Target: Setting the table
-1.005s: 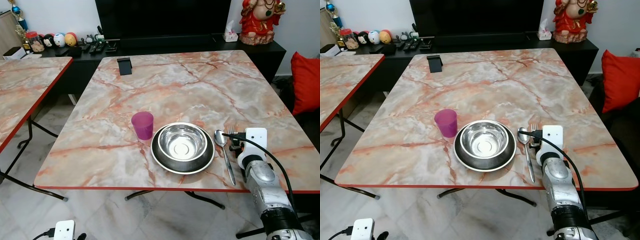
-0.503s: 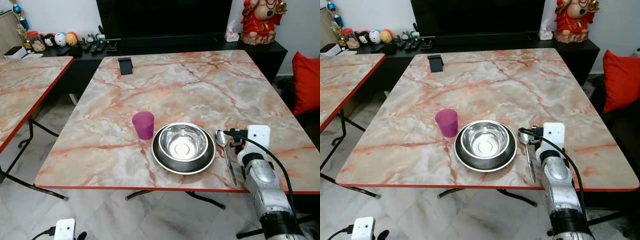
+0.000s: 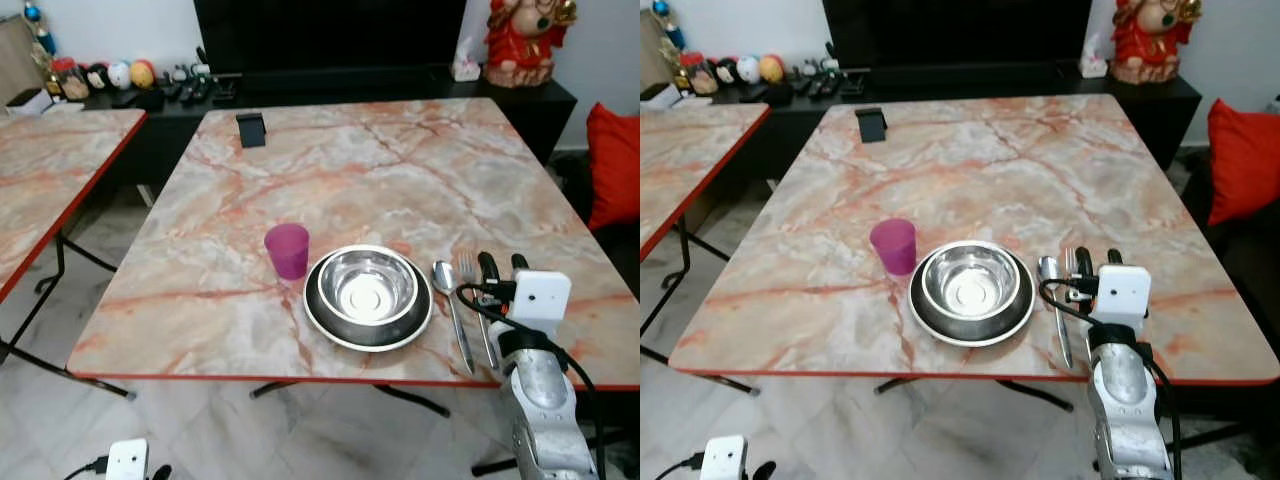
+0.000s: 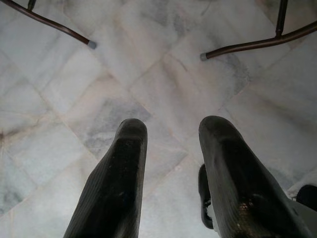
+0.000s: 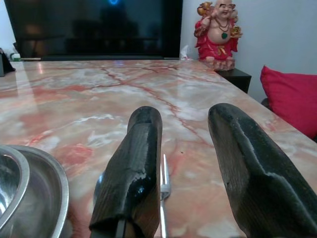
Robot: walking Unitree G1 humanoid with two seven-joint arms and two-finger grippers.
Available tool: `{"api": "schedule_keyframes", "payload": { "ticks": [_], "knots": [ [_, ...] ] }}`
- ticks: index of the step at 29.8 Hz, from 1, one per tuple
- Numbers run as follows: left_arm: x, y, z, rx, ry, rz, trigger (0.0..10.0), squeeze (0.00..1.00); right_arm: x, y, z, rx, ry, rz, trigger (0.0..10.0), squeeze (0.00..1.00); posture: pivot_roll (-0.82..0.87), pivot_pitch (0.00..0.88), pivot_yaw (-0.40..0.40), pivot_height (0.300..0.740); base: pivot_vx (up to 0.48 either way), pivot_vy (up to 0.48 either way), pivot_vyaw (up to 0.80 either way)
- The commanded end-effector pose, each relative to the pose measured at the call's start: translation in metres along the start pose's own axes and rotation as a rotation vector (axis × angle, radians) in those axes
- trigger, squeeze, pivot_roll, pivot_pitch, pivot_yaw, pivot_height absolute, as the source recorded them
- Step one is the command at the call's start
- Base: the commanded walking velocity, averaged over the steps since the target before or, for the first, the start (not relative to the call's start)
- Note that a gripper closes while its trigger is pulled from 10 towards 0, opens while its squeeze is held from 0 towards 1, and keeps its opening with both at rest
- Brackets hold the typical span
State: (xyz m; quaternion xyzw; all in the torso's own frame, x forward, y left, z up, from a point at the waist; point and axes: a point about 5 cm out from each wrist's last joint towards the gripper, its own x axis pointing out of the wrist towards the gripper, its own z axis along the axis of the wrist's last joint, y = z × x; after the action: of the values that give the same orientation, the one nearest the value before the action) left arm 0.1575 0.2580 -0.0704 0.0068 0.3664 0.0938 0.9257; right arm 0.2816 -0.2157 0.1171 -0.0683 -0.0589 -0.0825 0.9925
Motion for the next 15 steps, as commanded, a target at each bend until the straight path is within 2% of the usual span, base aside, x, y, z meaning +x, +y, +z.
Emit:
{"api": "schedule_keyframes", "payload": {
  "ticks": [1, 10, 15],
  "knots": [
    [-0.001, -0.002, -0.005, -0.009, 0.019, 0.006, 10.0, 0.00, 0.003, 0.002, 0.006, -0.002, -0.021, 0.003, 10.0, 0.00, -0.09, 0.000, 0.039, 0.724, 0.000, 0.000, 0.00],
    [0.002, -0.015, -0.004, -0.047, 0.028, 0.002, 10.0, 0.00, 0.011, -0.004, 0.016, -0.029, -0.040, 0.005, 10.0, 0.00, -0.10, 0.000, -0.001, 0.724, 0.000, 0.000, 0.00],
    [0.000, -0.015, -0.011, -0.053, 0.053, 0.006, 10.0, 0.00, 0.011, -0.005, 0.017, -0.031, -0.045, -0.006, 10.0, 0.00, -0.10, 0.000, -0.003, 0.724, 0.000, 0.000, 0.00]
  ]
}}
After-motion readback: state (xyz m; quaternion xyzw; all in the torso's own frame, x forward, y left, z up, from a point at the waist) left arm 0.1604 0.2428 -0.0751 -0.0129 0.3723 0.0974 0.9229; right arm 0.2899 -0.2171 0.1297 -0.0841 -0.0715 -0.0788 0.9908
